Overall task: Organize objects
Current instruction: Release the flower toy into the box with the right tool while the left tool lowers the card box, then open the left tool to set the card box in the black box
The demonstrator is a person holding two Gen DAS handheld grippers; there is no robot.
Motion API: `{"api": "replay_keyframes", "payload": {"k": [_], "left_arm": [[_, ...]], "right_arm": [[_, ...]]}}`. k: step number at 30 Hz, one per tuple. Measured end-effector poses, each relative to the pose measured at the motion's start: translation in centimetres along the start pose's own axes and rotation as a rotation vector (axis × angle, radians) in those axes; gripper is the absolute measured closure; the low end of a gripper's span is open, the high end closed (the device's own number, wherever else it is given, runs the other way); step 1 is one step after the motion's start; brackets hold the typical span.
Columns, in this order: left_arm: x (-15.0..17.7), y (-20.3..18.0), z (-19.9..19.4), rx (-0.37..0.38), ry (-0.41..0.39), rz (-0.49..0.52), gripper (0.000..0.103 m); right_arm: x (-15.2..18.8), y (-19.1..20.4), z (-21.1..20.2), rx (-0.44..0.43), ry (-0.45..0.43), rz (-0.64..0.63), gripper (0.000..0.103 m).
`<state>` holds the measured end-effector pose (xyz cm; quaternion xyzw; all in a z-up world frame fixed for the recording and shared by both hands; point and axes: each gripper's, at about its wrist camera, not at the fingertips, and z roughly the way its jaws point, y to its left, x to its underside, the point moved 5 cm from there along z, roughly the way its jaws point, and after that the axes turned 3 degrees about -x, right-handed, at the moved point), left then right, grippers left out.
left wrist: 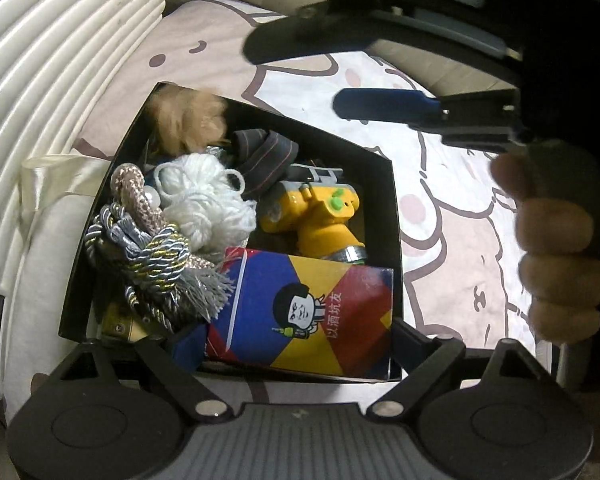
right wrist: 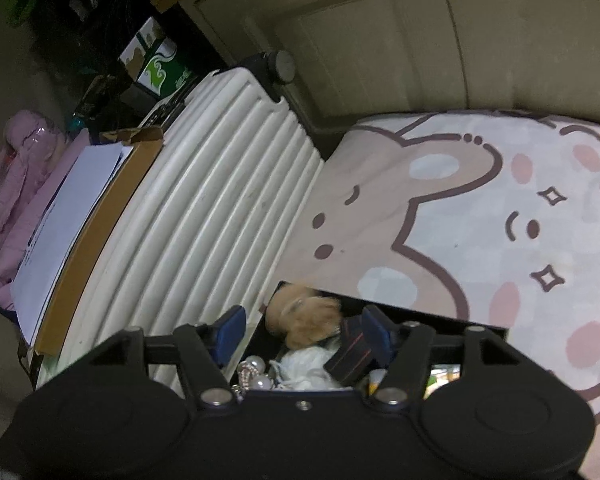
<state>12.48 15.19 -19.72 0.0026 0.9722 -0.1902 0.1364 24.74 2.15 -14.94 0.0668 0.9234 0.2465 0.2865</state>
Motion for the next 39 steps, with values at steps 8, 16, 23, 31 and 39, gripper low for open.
{"api": "replay_keyframes", "payload": {"k": [8, 16, 23, 31, 39], "left_arm": [[-0.2, 0.2, -1.1, -0.017, -0.019, 0.0, 0.011], [-0.3, -0.4, -2.1, -0.074, -0.044, 0.011, 0.008], [-0.3, -0.6, -2.9, -0.095, -0.071, 0.002, 0.005], [-0.2, -1.4, -3.7, -0.12, -0.09, 0.029, 0.008], [0.2, -2.1, -3.4, -0.166, -0.059, 0.086, 0.054]], "right_arm": [[0.1, -1.3, -1.6, 0.008, -0.014, 0.033, 0.04], [0.6, -2.1, -3.7, 0.012, -0.031, 0.045, 0.04], [1.0, -2.6, -5.7, 0.011, -0.056, 0.054, 0.04], [1.3, -3.1, -6.5, 0.015, -0.056, 0.068, 0.041], [1.3, -3.8, -7.0, 0.017, -0.062, 0.091, 0.043]]}}
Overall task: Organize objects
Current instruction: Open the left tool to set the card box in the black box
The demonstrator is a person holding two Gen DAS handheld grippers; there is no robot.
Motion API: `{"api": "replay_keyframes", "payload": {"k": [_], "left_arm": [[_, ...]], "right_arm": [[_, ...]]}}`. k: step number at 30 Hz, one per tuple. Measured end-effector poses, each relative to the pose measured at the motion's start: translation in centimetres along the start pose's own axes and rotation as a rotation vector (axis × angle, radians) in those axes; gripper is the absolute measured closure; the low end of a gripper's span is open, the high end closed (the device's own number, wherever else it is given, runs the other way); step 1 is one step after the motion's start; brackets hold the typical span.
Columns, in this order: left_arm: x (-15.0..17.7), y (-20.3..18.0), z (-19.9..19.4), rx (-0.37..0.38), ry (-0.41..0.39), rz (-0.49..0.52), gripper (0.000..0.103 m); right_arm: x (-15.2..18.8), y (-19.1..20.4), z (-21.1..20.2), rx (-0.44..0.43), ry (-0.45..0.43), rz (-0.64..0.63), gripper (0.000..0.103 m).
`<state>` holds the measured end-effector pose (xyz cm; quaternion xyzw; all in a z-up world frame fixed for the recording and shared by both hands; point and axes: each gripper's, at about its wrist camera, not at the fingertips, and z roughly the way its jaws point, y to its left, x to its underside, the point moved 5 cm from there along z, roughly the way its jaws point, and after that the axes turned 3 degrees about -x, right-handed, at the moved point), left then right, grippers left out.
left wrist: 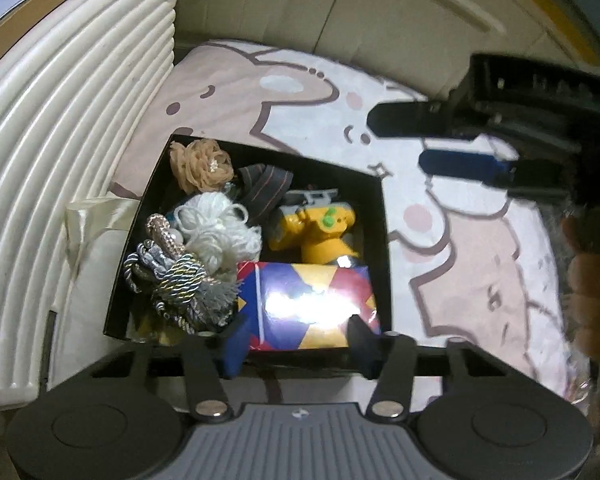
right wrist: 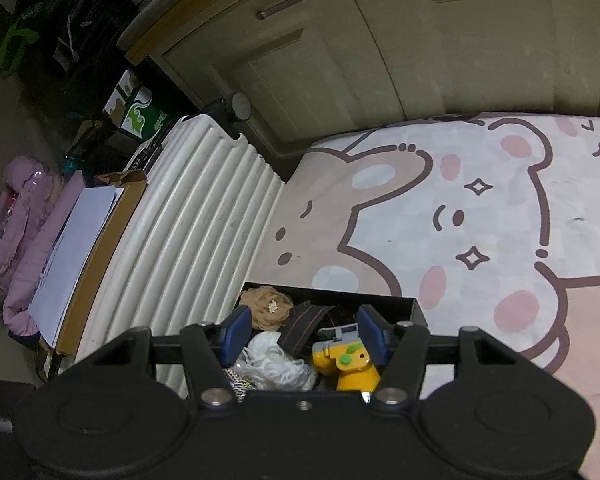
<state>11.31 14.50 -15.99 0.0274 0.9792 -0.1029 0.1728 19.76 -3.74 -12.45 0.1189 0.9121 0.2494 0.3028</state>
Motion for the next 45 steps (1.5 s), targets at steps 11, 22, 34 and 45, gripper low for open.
{"api": "replay_keyframes", "payload": {"k": [11, 22, 34, 45], "left_arm": [[0.7, -0.6, 3.4, -0.062, 0.087, 0.082, 0.054], [-0.1, -0.8, 0.5, -0.038, -0.026, 0.029, 0.019], [-1.2, 0.1, -2.8, -0.145, -0.126, -0.013, 0.0], [-1.4, -0.5, -5.9, -0.195, -0.162, 0.011, 0.0]], "right_arm": [[-0.1, -0.9, -0.5, 0.01, 0.001, 0.013, 0.043], [0.2, -1.3, -1.3, 0.03, 0.009, 0.002, 0.043], [0.9, 0.1, -3.5, 0.085, -0.011, -0.116, 0.028], [1.0, 1.3, -6.5, 0.116, -0.035, -0.206, 0.01]]}}
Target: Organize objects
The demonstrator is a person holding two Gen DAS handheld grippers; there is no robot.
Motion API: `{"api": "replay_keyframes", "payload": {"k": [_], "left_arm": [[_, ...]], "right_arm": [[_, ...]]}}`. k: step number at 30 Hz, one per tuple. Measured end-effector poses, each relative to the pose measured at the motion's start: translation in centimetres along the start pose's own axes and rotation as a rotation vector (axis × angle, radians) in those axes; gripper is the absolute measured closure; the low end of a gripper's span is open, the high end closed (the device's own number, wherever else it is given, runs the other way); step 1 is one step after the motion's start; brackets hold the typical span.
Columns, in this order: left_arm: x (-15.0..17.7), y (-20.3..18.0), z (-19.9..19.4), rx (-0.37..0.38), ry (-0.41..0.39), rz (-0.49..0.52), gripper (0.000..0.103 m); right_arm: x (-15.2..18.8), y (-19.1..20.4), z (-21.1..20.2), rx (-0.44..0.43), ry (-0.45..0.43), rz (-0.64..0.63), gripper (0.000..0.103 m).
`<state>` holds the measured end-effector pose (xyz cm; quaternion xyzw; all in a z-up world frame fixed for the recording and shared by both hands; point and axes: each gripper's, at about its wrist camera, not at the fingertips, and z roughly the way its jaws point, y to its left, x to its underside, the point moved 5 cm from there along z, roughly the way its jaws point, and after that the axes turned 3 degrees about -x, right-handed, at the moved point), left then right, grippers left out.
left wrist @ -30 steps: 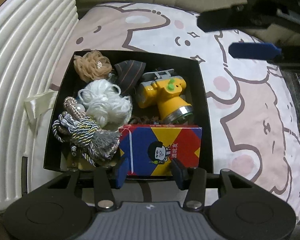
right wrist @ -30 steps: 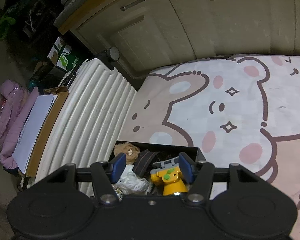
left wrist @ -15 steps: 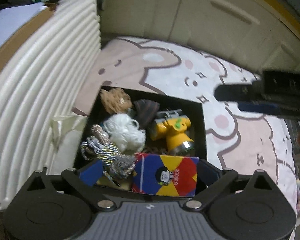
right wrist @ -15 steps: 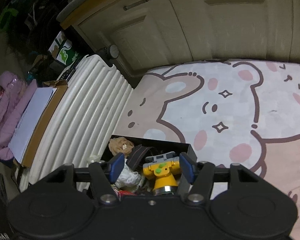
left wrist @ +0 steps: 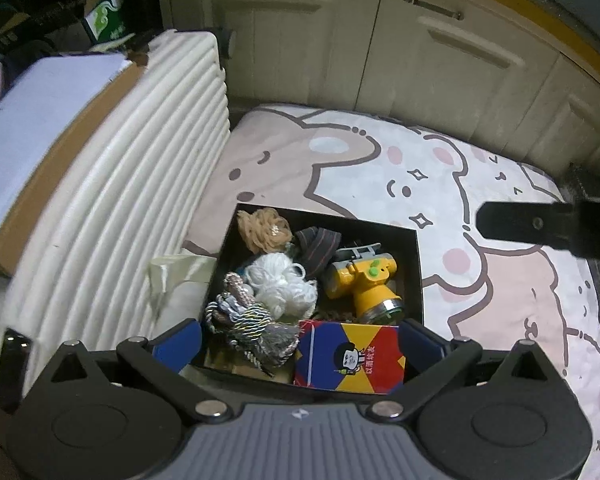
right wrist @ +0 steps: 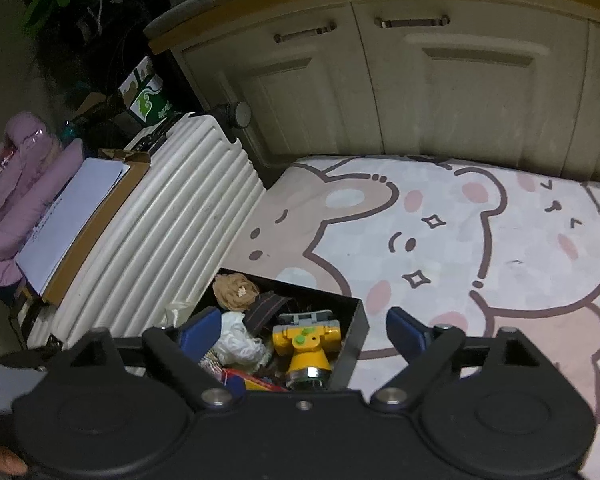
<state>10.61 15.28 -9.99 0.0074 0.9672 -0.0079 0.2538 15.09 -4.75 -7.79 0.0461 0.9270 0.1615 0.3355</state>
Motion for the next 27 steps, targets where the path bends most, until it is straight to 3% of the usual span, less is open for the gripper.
{"api": "replay_keyframes", "payload": {"k": [9, 27], "left_arm": [[-0.2, 0.3, -4.4, -0.055, -0.081, 0.02, 0.0], [2.9, -1.4, -11.4, -0.044, -0.208, 0.057, 0.0]], "right_arm": [[1.7, 0.8, -4.0, 0.031, -0.015, -0.14, 0.0], [4.5, 0.5, -10.8, 0.048, -0.101, -0.146, 0.0]]}}
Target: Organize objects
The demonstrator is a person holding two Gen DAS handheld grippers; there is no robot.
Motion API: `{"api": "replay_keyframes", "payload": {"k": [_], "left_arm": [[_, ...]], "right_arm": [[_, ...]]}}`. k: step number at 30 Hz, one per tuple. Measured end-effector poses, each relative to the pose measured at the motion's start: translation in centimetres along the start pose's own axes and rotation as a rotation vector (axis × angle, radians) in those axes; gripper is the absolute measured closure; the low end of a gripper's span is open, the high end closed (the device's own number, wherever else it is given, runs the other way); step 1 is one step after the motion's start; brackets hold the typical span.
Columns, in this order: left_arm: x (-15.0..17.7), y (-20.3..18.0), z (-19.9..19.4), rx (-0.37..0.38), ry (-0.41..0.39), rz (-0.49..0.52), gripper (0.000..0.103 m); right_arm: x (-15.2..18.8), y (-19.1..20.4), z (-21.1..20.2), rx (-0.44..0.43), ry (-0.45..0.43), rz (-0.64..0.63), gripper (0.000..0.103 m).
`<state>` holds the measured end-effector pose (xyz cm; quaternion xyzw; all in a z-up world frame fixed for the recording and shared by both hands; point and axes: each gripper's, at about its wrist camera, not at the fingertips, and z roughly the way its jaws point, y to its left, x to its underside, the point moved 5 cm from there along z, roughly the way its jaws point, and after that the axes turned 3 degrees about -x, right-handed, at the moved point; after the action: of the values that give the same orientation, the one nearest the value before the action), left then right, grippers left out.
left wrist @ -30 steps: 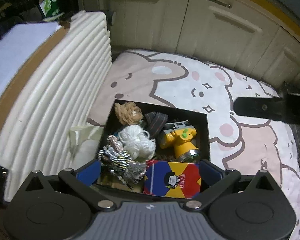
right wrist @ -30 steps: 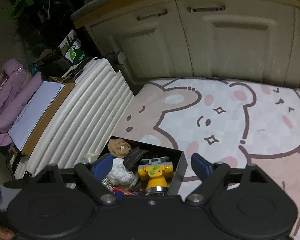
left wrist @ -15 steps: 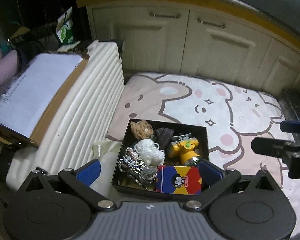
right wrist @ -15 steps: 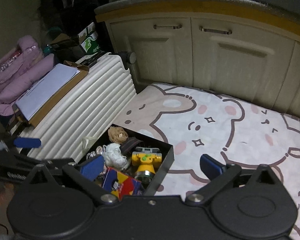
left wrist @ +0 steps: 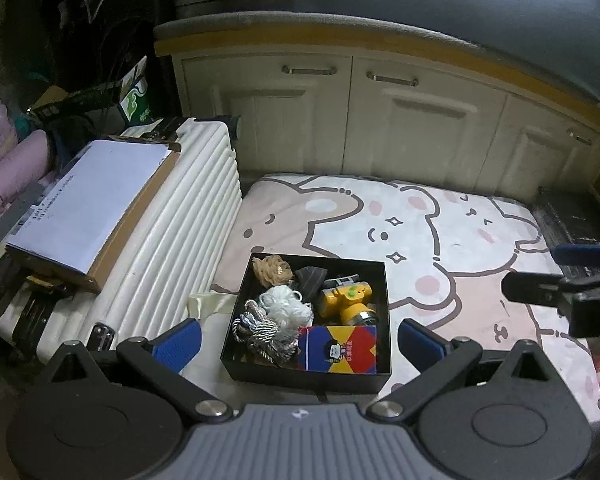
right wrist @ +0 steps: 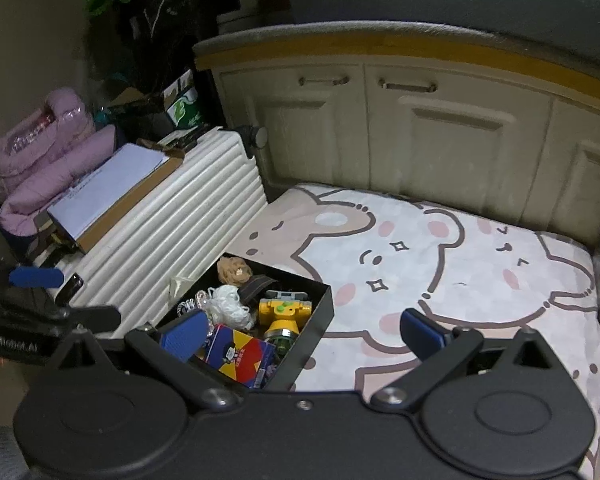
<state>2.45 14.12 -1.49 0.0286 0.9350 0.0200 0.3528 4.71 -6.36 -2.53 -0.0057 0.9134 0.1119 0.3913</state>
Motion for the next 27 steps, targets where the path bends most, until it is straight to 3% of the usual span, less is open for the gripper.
{"api": "replay_keyframes", "payload": {"k": [15, 27], "left_arm": [[1.3, -0.4, -1.9, -0.075, -0.058, 0.005, 0.0], [1.6, -1.1, -1.8, -0.06, -0.069, 0.043, 0.0]], "right_arm": [[2.4, 0.3, -3.1, 0.045, 0.007, -0.088, 0.0], [2.8, -1.3, -2.7, 0.101, 0.02, -0.023, 0.0]]}}
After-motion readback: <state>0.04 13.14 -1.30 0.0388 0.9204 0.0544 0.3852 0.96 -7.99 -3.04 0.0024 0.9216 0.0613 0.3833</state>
